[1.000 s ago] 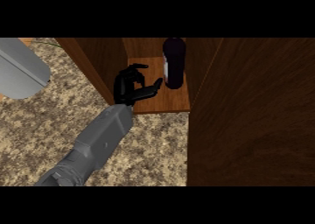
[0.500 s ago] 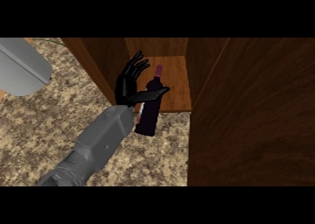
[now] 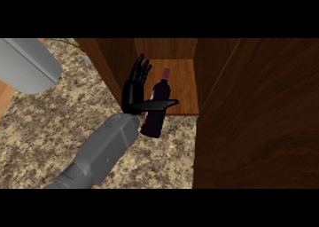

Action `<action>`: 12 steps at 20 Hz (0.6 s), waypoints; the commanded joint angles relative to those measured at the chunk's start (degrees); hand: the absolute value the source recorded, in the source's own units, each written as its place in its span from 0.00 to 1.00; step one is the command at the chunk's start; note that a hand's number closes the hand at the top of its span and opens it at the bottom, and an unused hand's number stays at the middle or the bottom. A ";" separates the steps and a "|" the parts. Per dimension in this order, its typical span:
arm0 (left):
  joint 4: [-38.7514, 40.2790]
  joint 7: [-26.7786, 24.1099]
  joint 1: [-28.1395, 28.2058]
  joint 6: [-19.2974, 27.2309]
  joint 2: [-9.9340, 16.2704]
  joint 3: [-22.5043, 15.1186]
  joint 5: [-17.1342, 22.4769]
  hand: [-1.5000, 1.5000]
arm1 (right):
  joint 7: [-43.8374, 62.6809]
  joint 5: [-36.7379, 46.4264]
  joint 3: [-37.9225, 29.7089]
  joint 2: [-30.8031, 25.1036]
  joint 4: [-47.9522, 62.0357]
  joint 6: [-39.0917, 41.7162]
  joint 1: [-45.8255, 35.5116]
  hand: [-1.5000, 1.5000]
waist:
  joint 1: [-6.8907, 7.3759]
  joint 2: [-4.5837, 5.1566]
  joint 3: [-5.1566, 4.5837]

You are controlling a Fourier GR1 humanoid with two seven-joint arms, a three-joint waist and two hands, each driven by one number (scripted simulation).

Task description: Pick up the wine, place it into the cabinet and close the cabinet

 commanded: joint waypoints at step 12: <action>-54.78 17.08 25.42 12.97 15.43 -12.19 -8.39 0.00 | -1.72 0.70 0.76 1.25 -0.47 0.22 1.84 0.00 | 1.12 -0.66 0.50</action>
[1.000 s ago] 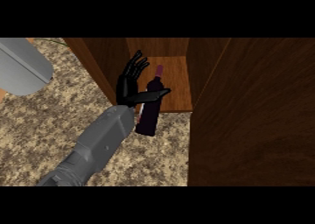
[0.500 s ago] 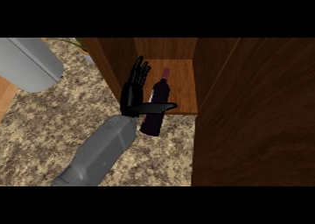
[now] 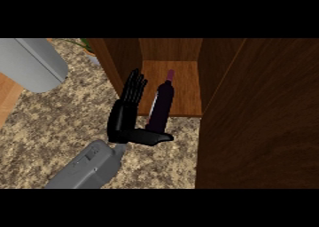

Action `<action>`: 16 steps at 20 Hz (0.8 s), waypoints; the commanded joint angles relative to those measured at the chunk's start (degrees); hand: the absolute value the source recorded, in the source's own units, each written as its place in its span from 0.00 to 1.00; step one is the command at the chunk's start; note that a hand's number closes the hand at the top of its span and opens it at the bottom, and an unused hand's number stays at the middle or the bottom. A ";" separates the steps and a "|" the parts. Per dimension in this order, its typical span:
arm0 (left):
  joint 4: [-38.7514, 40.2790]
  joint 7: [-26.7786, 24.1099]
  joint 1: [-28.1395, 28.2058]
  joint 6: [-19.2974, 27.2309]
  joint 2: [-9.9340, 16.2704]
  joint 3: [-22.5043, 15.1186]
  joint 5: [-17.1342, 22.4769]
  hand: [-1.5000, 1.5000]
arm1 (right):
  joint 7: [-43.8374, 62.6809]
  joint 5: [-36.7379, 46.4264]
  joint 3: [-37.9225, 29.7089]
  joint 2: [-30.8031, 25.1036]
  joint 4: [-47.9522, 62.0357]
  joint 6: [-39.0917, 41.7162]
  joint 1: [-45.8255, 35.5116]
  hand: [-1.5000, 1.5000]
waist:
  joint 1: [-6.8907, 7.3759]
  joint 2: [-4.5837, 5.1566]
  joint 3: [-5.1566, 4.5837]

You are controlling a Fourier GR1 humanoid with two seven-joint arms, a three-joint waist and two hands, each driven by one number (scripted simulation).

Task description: Pick up the wine, place it into the cabinet and close the cabinet

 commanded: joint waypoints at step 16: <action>-44.70 8.04 28.02 11.35 16.74 -0.70 -8.45 0.00 | 5.03 0.05 8.97 -8.74 -2.68 12.21 0.32 1.00 | -0.42 0.42 -0.04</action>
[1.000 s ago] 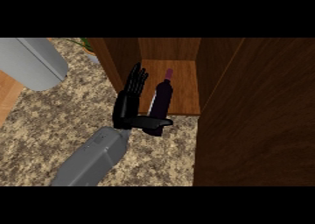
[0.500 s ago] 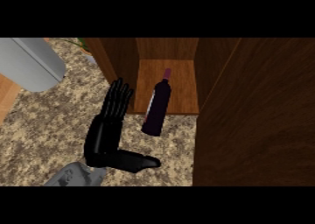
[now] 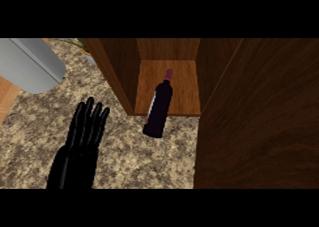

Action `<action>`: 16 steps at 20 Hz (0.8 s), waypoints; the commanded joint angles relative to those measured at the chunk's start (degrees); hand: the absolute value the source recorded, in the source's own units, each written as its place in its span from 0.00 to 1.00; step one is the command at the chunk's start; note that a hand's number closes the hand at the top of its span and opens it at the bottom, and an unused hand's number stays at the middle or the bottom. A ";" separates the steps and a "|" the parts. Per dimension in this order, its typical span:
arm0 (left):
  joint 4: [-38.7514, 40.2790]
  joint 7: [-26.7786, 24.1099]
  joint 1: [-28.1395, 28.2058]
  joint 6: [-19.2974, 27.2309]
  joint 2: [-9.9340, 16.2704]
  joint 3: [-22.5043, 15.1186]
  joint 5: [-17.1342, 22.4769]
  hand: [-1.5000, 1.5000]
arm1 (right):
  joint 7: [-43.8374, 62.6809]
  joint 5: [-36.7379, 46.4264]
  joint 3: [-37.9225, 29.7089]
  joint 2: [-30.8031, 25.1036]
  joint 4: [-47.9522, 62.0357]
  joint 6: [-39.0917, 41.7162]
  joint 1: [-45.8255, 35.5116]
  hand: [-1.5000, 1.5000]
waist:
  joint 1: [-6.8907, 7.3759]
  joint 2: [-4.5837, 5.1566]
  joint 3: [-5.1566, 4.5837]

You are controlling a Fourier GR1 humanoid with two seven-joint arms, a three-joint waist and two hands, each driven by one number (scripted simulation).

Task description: Pick up the wine, place it into the cabinet and close the cabinet

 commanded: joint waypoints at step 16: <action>-17.44 -8.83 35.10 -15.15 16.94 23.55 8.90 0.00 | 11.94 4.62 29.21 4.90 -9.42 -1.55 5.24 1.00 | 0.21 -0.24 -0.10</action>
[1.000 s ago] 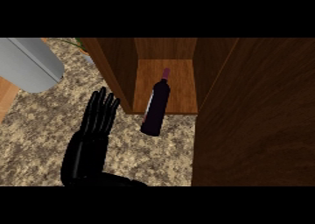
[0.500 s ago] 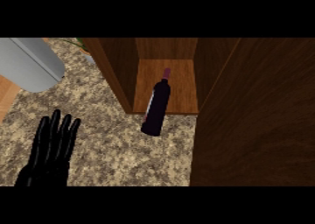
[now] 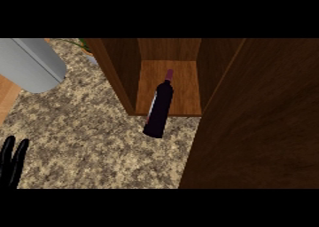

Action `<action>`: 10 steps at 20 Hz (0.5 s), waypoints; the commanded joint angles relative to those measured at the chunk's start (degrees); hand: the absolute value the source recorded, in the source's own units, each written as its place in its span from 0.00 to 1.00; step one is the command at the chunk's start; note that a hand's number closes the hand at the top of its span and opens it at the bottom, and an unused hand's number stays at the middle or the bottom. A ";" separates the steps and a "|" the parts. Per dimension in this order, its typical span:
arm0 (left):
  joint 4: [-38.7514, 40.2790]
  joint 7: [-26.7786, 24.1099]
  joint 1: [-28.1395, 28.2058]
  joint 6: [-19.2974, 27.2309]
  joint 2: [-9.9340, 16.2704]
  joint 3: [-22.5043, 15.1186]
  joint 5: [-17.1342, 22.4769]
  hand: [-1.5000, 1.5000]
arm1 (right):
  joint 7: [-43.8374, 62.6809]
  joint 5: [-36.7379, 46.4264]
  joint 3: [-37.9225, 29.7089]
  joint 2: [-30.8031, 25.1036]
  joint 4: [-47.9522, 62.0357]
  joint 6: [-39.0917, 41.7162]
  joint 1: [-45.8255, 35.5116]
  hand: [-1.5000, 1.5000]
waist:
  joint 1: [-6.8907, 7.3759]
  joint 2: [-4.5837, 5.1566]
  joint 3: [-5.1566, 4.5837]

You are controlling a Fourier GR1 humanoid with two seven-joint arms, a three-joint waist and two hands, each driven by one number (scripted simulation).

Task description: Pick up the wine, place it into the cabinet and close the cabinet

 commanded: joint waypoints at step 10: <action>0.79 -1.43 13.85 -19.14 5.86 20.90 10.32 0.00 | 6.20 20.14 19.52 5.27 7.19 -20.47 -22.30 1.00 | 0.84 0.10 -0.05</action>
